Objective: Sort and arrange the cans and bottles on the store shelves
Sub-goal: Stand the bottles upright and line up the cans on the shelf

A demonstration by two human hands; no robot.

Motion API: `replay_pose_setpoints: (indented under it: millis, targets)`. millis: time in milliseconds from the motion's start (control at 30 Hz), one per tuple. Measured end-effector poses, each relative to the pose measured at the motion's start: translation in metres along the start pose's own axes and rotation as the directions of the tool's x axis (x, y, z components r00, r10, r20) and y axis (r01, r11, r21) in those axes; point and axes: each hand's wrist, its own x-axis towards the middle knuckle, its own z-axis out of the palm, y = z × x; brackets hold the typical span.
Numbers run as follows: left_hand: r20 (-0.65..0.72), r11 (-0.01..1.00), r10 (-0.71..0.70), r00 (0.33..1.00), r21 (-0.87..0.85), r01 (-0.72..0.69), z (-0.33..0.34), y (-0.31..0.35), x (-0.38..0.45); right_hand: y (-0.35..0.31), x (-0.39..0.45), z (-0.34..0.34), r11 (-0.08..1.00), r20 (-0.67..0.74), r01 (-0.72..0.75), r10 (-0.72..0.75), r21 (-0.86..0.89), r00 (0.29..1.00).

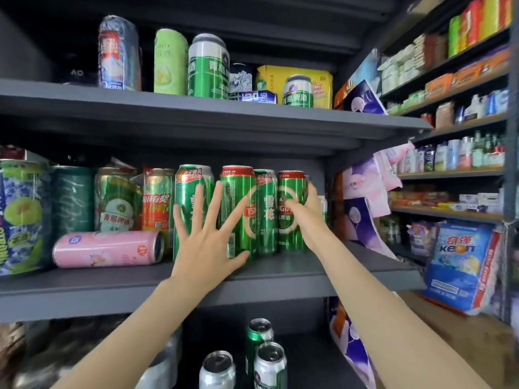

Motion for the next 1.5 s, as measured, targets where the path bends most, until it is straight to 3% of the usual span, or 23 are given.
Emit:
replay_pose_setpoints:
  millis: [167,233,300,367,400,467,567,700,867,1033,1100,1233,1300,1400,1500]
  targets:
    - [0.015,0.999,0.024,1.0,0.044,-0.024,0.005,0.009,0.008,0.007,0.006,-0.007,0.993,0.046,0.032,-0.027,-0.11,0.999]
    - [0.016,0.999,0.008,1.0,0.049,-0.009,0.008,0.013,0.012,0.003,0.009,-0.023,0.97,0.021,0.109,-0.107,-0.219,0.994]
    - [0.003,0.999,-0.006,1.0,0.052,0.006,0.009,0.015,0.014,-0.001,0.018,-0.045,0.858,-0.03,0.143,-0.181,-0.493,0.983]
    - [-0.006,0.999,-0.011,1.0,0.048,0.011,0.01,0.015,0.014,0.0,0.025,-0.061,0.651,0.025,0.054,-0.055,-0.757,0.998]
    - [-0.003,0.999,-0.017,1.0,0.047,0.017,0.01,0.015,0.014,0.002,0.025,-0.063,0.596,0.043,0.01,0.04,-0.803,0.998]
    - [0.002,0.999,-0.025,1.0,0.046,0.024,0.01,0.015,0.014,0.008,0.025,-0.056,0.641,0.052,-0.007,0.072,-0.767,0.996]
    - [0.008,0.999,-0.02,1.0,0.047,0.02,0.009,0.013,0.014,0.011,0.019,-0.044,0.752,-0.045,0.083,-0.148,-0.654,0.988]
    - [0.034,1.0,-0.026,0.999,0.018,0.025,0.009,0.013,0.012,0.005,0.005,-0.047,0.798,-0.189,0.103,-0.263,-0.594,0.946]
    - [0.093,1.0,-0.008,0.996,-0.012,0.009,-0.001,0.014,0.014,-0.032,-0.057,-0.08,0.845,-0.18,0.356,-0.453,-0.4,0.873]
    - [0.154,0.955,-0.139,0.978,-0.242,0.174,-0.023,0.034,-0.025,-0.057,-0.151,-0.086,0.911,0.185,0.392,-0.367,-0.129,0.912]
    - [0.04,0.938,-0.109,0.993,-0.327,0.116,-0.03,0.037,-0.056,-0.052,-0.183,-0.087,0.93,0.29,0.359,-0.322,-0.084,0.901]
    - [-0.079,0.915,-0.019,0.997,-0.403,-0.014,-0.033,0.027,-0.126,-0.016,-0.219,-0.09,0.932,0.397,0.298,-0.199,-0.206,0.896]
    - [-0.015,0.922,0.037,0.999,-0.384,-0.04,-0.025,0.023,-0.159,0.011,-0.224,-0.09,0.929,0.42,0.224,-0.084,-0.295,0.903]
    - [0.209,0.942,0.097,0.973,-0.336,-0.022,-0.004,0.016,-0.197,0.065,-0.219,-0.088,0.872,0.373,0.151,0.038,-0.465,0.927]
    - [0.485,0.96,0.114,0.867,-0.279,0.03,0.016,0.009,-0.219,0.117,-0.209,-0.08,0.817,0.228,0.046,0.106,-0.575,0.968]
